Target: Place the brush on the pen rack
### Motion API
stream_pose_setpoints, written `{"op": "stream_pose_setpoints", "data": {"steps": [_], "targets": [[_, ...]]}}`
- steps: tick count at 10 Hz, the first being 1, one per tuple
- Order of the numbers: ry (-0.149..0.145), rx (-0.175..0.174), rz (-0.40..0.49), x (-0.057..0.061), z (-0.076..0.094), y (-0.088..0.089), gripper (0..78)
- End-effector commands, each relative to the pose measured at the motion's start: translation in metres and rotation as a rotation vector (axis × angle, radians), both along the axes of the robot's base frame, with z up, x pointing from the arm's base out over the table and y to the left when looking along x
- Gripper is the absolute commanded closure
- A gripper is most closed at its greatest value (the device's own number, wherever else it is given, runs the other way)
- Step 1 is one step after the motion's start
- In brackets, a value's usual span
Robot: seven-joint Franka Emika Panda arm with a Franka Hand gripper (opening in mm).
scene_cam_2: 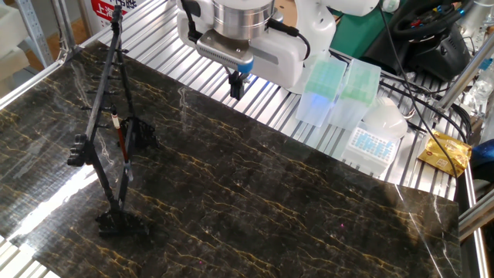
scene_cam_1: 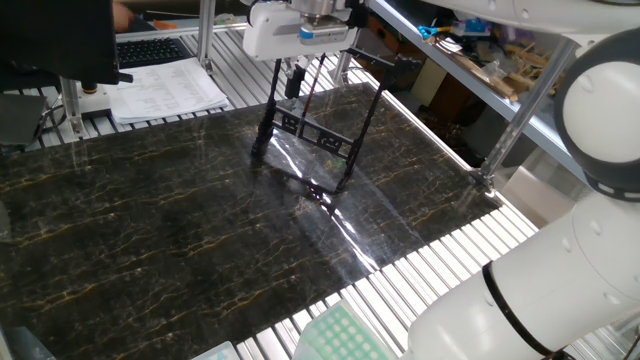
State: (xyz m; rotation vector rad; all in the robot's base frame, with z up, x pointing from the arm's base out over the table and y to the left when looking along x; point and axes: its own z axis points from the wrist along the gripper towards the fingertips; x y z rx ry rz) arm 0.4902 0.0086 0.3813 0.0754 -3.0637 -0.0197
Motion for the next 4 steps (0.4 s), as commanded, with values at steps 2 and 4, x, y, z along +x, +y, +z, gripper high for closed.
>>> {"op": "stream_pose_setpoints", "data": {"steps": [2, 4], "targets": [[-0.017, -0.005, 0.003, 0.0013, 0.0020, 0.0006, 75.4], [-0.018, -0.008, 0.007, 0.0019, 0.0014, 0.0014, 75.4]]}}
